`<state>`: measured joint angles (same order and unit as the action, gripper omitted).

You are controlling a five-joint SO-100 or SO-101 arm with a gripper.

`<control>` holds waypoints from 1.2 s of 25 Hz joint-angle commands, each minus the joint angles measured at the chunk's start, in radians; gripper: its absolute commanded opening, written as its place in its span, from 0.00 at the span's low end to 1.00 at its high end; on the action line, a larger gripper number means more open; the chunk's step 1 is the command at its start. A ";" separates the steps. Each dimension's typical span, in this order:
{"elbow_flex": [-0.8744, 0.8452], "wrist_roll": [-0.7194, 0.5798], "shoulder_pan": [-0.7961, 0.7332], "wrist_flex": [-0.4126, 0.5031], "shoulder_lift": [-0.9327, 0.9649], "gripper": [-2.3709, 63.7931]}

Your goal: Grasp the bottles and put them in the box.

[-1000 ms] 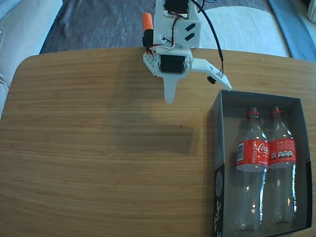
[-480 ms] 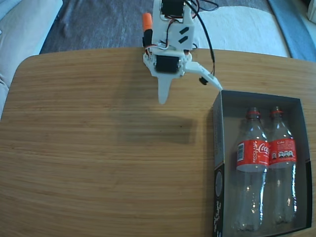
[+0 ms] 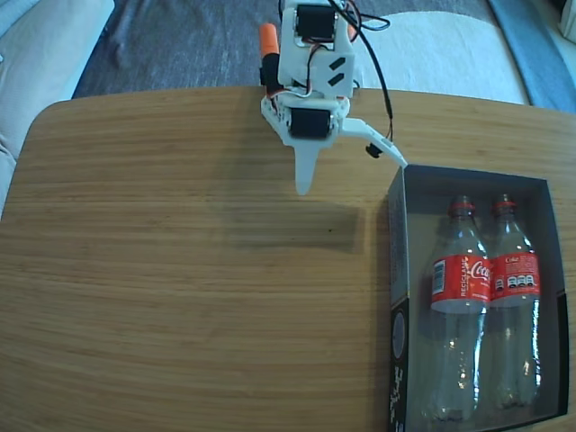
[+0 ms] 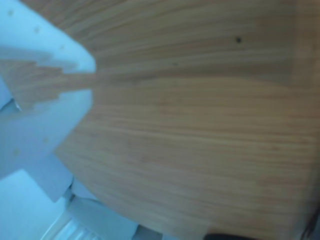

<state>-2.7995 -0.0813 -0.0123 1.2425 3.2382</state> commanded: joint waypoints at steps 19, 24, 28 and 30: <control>0.009 -0.015 0.037 0.002 0.006 0.03; 0.009 -0.015 0.037 0.002 0.006 0.03; 0.009 -0.015 0.037 0.002 0.006 0.03; 0.009 -0.015 0.037 0.002 0.006 0.03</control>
<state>-2.7995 -0.0905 0.0215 1.2425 3.2382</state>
